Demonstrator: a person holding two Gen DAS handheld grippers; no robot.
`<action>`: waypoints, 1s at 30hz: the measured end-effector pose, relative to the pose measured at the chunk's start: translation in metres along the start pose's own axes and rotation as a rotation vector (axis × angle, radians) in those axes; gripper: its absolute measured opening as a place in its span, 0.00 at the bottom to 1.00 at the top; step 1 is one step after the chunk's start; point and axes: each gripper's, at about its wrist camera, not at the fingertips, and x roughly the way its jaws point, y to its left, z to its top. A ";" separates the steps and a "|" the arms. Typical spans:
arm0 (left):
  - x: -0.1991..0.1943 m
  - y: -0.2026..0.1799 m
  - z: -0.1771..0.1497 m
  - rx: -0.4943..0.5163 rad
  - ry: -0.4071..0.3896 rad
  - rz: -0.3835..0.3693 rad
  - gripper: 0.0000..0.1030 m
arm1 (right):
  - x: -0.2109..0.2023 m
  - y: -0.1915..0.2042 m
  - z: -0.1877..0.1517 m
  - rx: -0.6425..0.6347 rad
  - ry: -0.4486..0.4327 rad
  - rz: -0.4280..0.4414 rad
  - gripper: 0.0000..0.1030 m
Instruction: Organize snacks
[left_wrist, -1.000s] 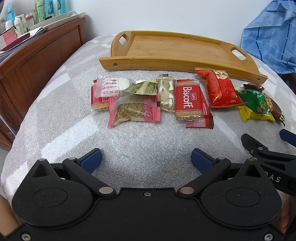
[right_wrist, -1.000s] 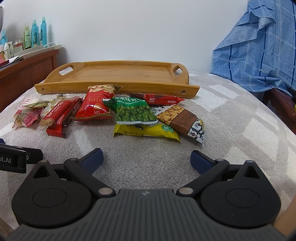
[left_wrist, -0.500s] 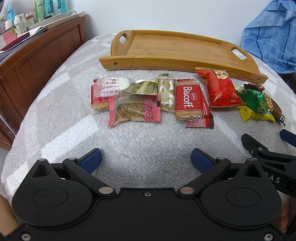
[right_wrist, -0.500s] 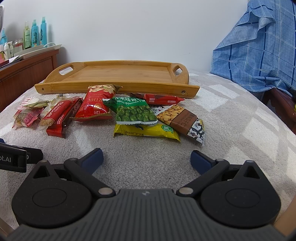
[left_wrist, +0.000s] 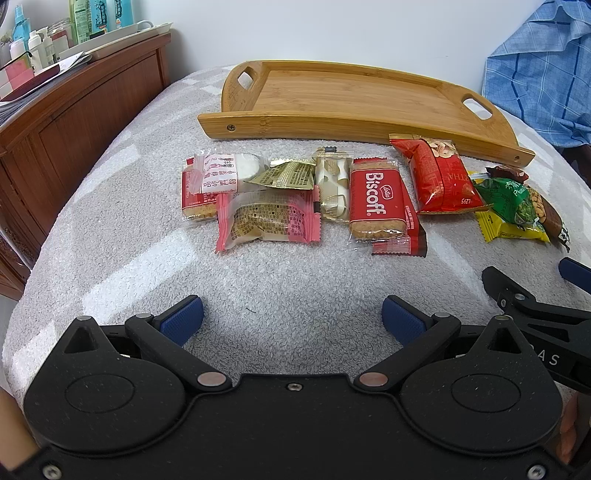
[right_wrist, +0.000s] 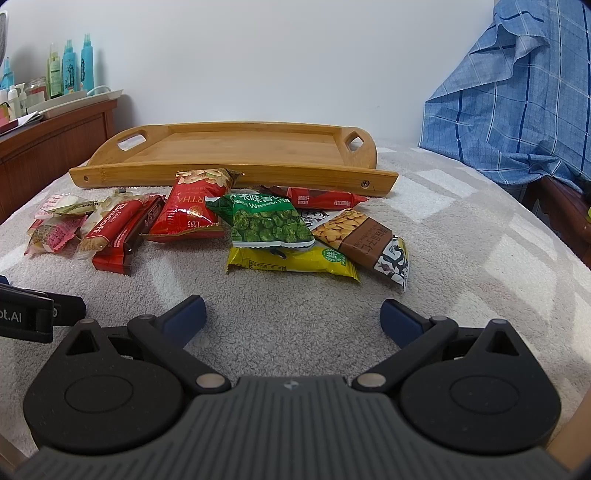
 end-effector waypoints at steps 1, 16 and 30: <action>0.000 0.000 0.000 0.000 0.000 0.000 1.00 | 0.000 0.000 0.000 0.000 0.000 0.000 1.00; 0.000 0.000 0.001 0.000 0.001 0.000 1.00 | 0.000 -0.001 0.000 0.003 -0.002 0.006 1.00; -0.008 -0.003 0.000 0.014 -0.021 0.002 1.00 | -0.004 -0.005 0.004 0.005 -0.004 0.026 1.00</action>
